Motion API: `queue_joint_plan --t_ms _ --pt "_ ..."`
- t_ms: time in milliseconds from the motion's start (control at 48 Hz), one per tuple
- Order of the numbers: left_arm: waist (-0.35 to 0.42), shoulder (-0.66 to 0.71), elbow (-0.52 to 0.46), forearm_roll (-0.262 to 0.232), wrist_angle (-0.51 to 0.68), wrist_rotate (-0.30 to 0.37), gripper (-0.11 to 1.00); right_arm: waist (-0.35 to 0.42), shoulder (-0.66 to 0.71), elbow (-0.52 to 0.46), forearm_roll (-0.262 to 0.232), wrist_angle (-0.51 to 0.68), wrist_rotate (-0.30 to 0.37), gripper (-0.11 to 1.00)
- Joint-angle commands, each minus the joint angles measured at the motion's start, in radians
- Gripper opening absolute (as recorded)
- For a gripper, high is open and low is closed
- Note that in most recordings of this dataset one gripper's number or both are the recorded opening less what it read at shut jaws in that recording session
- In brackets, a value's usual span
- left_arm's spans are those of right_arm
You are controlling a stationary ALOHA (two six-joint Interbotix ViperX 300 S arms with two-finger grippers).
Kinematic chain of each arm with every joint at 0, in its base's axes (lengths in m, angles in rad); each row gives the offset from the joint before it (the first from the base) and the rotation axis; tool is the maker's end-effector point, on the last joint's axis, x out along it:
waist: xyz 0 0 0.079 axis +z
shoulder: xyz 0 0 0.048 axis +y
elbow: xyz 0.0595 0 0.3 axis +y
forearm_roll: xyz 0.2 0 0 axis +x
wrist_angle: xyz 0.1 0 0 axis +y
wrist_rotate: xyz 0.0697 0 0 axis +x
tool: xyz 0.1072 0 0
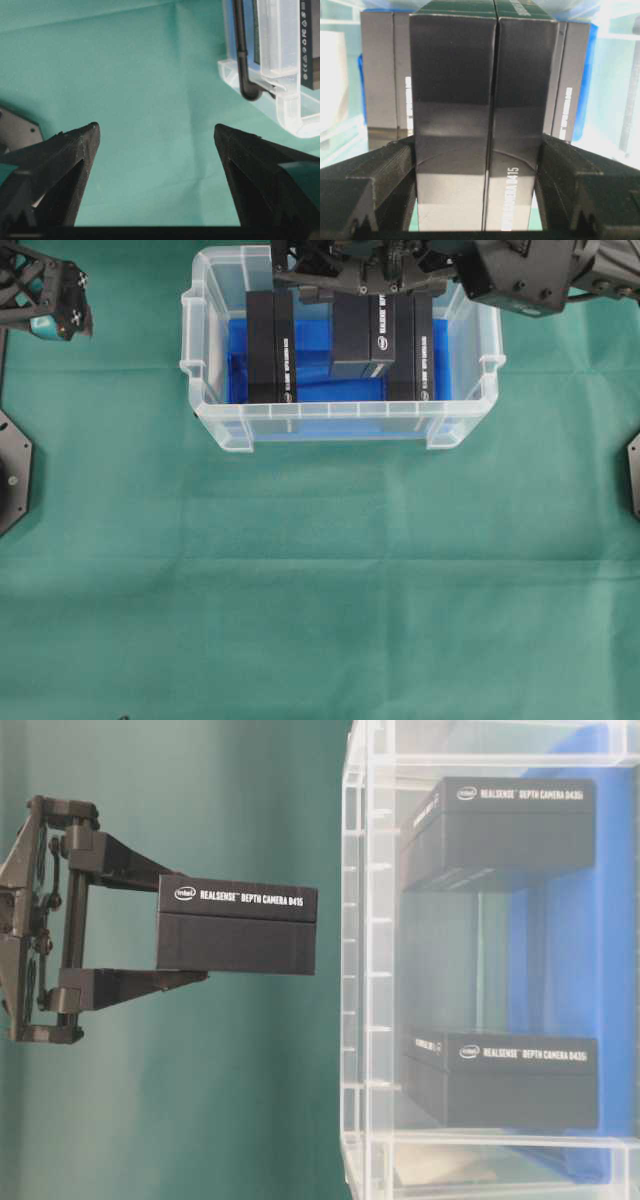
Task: Take out the box from the case.
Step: 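Close the right gripper on the middle boxes and lift upward, then carry the held boxes out of the case toward the front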
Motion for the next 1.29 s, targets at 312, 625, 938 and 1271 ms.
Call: queue_joint_plan --t_ms 312,625,938,1271 --pt "-0.002 -0.008 -0.012 0.003 -0.005 -0.002 0.94 0.003 -0.048 -0.029 -0.011 -0.006 -0.002 0.67" --pt "-0.002 -0.008 -0.012 0.005 -0.003 -0.002 0.94 0.003 -0.046 -0.029 -0.011 -0.012 -0.002 0.67" --pt "-0.002 -0.006 -0.012 0.005 -0.003 -0.002 0.94 0.025 -0.046 -0.029 -0.014 -0.009 0.006 0.67" --pt "-0.002 -0.005 -0.012 0.005 -0.003 0.0 0.94 0.103 -0.041 -0.029 -0.049 0.021 0.072 0.67"
